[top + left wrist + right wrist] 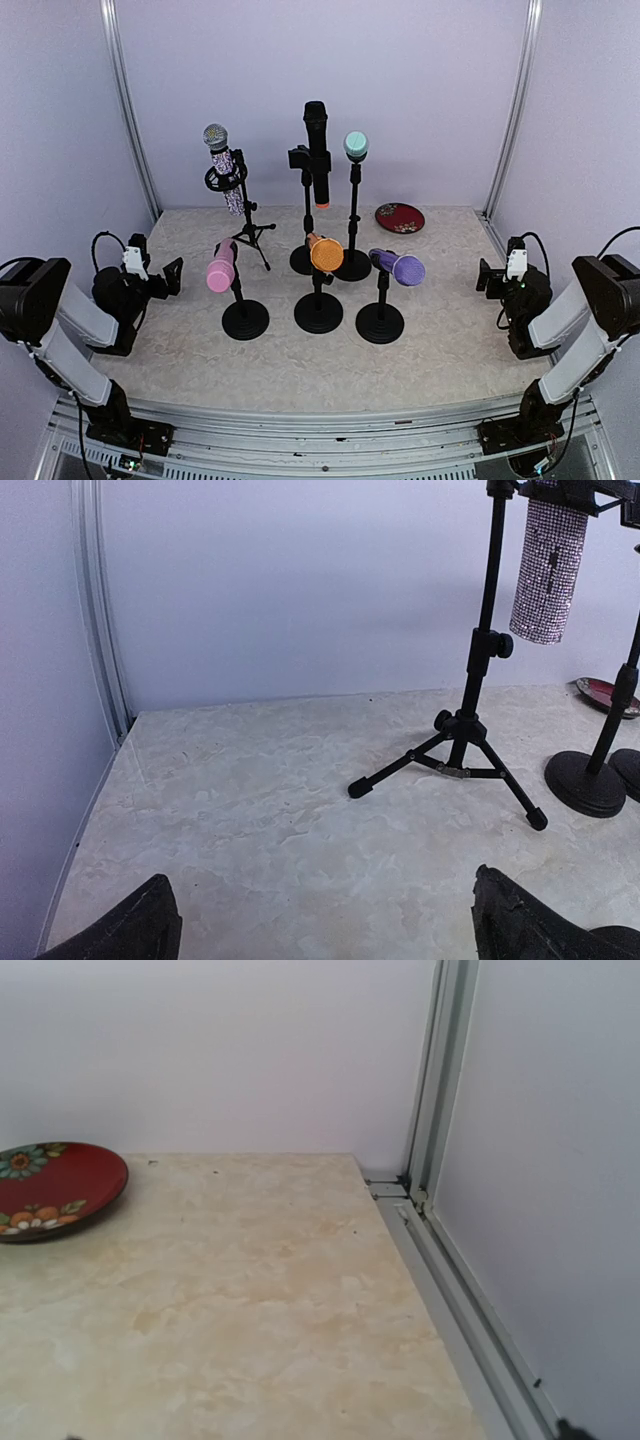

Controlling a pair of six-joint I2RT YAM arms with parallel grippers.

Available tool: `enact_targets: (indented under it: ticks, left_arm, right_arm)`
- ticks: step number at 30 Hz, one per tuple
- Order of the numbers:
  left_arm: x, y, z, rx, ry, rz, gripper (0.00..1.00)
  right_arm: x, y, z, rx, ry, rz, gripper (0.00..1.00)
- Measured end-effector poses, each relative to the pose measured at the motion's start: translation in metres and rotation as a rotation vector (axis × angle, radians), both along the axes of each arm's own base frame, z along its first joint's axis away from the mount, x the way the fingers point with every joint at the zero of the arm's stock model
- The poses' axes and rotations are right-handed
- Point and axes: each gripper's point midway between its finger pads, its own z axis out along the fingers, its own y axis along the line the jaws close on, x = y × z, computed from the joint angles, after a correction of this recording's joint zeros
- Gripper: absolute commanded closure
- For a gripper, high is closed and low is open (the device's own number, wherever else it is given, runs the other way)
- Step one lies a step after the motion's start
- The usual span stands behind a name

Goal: Remove the microphone from the stand

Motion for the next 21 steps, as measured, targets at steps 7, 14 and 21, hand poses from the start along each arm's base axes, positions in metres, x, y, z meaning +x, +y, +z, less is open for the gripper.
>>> enact_targets:
  ticks: [7, 14, 21]
  left_arm:
    - [0.0, 0.0, 0.0, 0.0, 0.0, 0.0, 0.01]
    - [0.0, 0.0, 0.0, 0.0, 0.0, 0.0, 0.01]
    - [0.034, 0.016, 0.028, -0.021, 0.062, 0.033, 0.01]
  right_arm:
    - [0.0, 0.0, 0.0, 0.0, 0.0, 0.0, 0.0]
    - [0.0, -0.001, 0.0, 0.003, 0.0, -0.008, 0.0]
    - [0.013, -0.013, 0.023, 0.018, 0.024, -0.093, 0.0]
